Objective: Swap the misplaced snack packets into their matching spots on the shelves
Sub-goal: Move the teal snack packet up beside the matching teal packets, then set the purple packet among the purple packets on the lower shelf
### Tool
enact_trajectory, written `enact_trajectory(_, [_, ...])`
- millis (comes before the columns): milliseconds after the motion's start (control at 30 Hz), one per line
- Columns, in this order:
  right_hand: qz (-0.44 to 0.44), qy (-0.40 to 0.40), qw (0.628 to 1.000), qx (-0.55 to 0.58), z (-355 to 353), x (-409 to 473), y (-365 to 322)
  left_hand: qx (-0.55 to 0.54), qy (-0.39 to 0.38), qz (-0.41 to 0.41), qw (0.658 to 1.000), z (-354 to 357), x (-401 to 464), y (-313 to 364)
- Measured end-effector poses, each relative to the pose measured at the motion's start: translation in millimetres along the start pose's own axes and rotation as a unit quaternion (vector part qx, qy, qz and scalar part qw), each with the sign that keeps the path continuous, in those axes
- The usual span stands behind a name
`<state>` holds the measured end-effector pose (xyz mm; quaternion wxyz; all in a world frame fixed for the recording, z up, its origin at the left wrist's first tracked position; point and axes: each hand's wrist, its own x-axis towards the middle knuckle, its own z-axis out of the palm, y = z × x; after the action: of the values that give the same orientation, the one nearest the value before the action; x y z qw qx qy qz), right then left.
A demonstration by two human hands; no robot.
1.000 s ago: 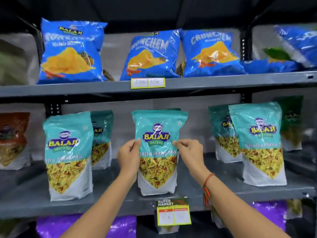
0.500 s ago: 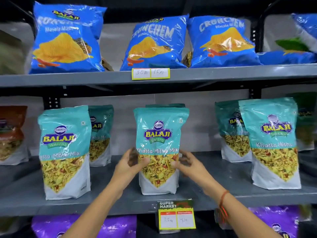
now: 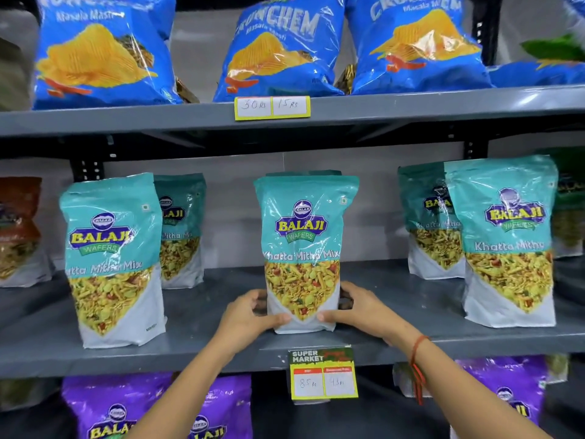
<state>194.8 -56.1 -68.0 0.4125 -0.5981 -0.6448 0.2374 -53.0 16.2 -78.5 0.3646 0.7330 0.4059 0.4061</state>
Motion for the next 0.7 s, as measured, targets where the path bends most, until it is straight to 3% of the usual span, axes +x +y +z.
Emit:
enact_trajectory(300, [0.019,-0.004,1.0,0.008,-14.7,5.4,15.3,0.051,-0.002,-0.016,0.999,15.4,8.4,5.9])
enact_trajectory(433, [0.02,0.019,0.995,0.093,-13.1,2.1,12.8,0.074,0.03,-0.008,0.997,14.5,0.5,13.4])
enact_trajectory(567, [0.005,0.161,0.978,0.137,-6.4,-9.8,-12.0,0.028,0.106,0.005,0.994,4.4,-12.4,28.7])
enact_trajectory(700, [-0.08,0.342,0.923,0.16,11.6,-29.0,-55.9,-0.023,0.191,0.059,0.979,-11.6,-28.9,36.6])
